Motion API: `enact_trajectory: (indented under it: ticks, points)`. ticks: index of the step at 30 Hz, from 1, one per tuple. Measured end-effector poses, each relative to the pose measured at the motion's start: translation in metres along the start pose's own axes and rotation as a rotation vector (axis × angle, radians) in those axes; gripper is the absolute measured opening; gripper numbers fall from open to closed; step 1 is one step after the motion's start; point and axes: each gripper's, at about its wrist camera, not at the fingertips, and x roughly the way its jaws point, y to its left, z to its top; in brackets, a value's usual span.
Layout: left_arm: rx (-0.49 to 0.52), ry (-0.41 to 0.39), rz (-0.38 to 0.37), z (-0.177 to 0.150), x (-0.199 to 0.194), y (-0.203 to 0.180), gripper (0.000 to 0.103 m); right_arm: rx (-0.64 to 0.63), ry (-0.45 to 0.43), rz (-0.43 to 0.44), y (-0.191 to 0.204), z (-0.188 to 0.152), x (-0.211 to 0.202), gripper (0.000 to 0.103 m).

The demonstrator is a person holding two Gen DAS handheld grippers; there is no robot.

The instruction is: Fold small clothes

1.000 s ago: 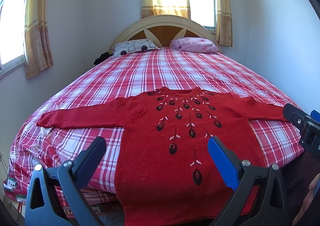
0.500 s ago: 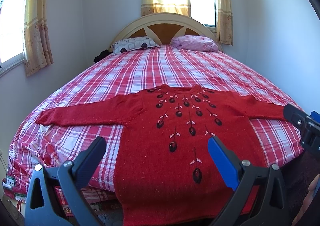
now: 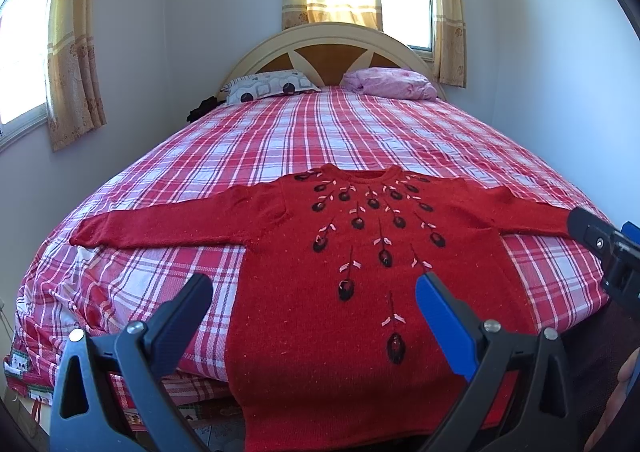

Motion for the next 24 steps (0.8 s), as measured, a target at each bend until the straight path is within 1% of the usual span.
enact_trajectory:
  ticks: [8,11,13,16,18,21,22,24]
  points:
    - [0.011,0.004,0.002,-0.005,0.01,0.001,0.103,0.001,0.011,-0.012,-0.004,-0.002,0.01,0.102]
    - [0.02,0.011,-0.011,-0.008,0.019,0.001,0.103,0.003,0.005,-0.021,-0.01,-0.004,0.018,0.102]
    - [0.023,0.027,-0.023,-0.01,0.028,0.002,0.103,0.006,0.003,-0.04,-0.016,-0.007,0.027,0.102]
    - [0.028,0.059,-0.044,-0.01,0.046,0.001,0.103,0.013,0.039,-0.077,-0.031,-0.01,0.048,0.102]
    - [0.021,0.083,-0.053,-0.006,0.059,0.001,0.103,0.031,0.071,-0.1,-0.047,-0.011,0.065,0.102]
    - [0.009,0.114,-0.054,0.007,0.082,0.0,0.103,0.09,0.087,-0.153,-0.088,-0.005,0.088,0.102]
    - [0.012,0.113,-0.05,0.011,0.086,-0.001,0.103,0.116,0.082,-0.199,-0.11,0.0,0.097,0.102]
    - [0.026,0.102,-0.038,0.02,0.095,-0.005,0.103,0.162,0.073,-0.259,-0.147,0.01,0.111,0.102]
